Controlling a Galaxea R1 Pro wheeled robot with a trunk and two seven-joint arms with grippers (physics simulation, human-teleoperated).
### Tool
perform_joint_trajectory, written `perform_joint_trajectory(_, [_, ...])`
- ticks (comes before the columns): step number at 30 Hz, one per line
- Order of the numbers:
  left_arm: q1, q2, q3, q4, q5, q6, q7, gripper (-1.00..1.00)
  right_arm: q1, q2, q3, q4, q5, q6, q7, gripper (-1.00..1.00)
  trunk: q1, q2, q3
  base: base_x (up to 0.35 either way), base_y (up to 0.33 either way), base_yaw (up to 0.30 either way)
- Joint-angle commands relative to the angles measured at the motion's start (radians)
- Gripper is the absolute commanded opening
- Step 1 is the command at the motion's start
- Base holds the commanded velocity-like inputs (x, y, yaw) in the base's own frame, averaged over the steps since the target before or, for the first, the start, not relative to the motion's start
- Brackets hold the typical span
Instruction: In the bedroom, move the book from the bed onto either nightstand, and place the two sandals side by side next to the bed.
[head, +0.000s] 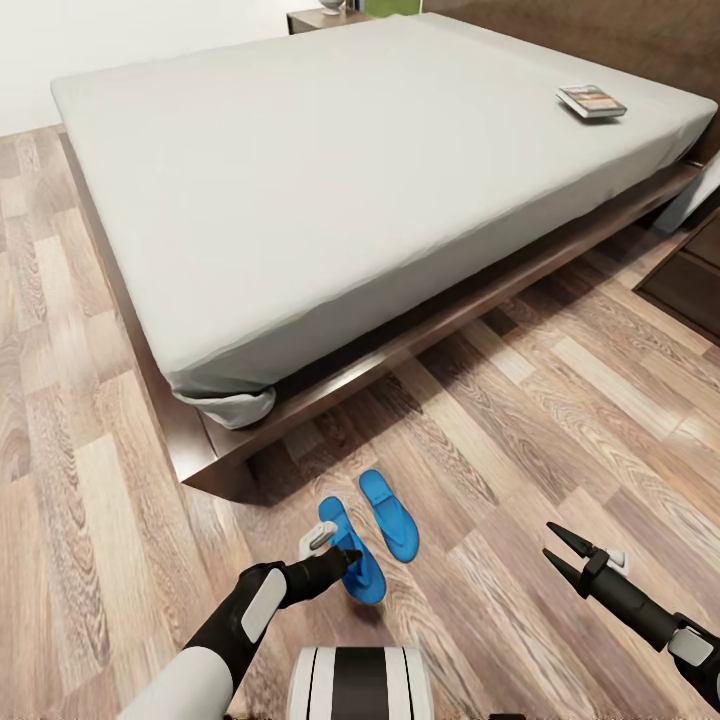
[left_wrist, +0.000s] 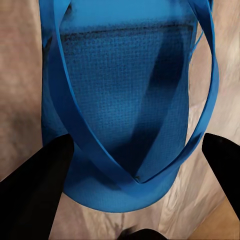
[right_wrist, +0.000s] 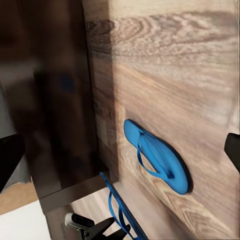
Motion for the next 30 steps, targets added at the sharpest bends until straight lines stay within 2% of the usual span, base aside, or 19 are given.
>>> perform_joint_trajectory(1, [0.0,0.0,0.002,-0.001,0.007,0.007,0.0,-1.0,-0.001,0.0,0.008,0.003,-0.009,0.01,0.005,1.0,0.0,-0.001,-0.005,0.0,0.0,0.0])
perform_joint_trajectory(12, [-0.001,0.0,0.002,-0.005,0.007,0.006,0.0,-1.0,-0.001,0.0,0.008,0.003,-0.007,0.01,0.005,1.0,0.005,-0.003,-0.047,0.0,0.0,0.0])
perform_joint_trajectory(18, [-0.001,0.0,0.003,-0.025,0.008,0.002,0.0,-1.0,-0.001,0.0,0.008,0.003,-0.007,0.01,0.005,1.0,0.005,-0.003,-0.047,0.0,0.0,0.0])
perform_joint_trajectory(30, [-0.001,0.0,0.003,-0.04,0.009,-0.072,-0.002,-1.0,-0.001,0.0,0.008,0.003,-0.006,0.01,0.005,1.0,0.005,-0.003,-0.047,0.0,0.0,0.0])
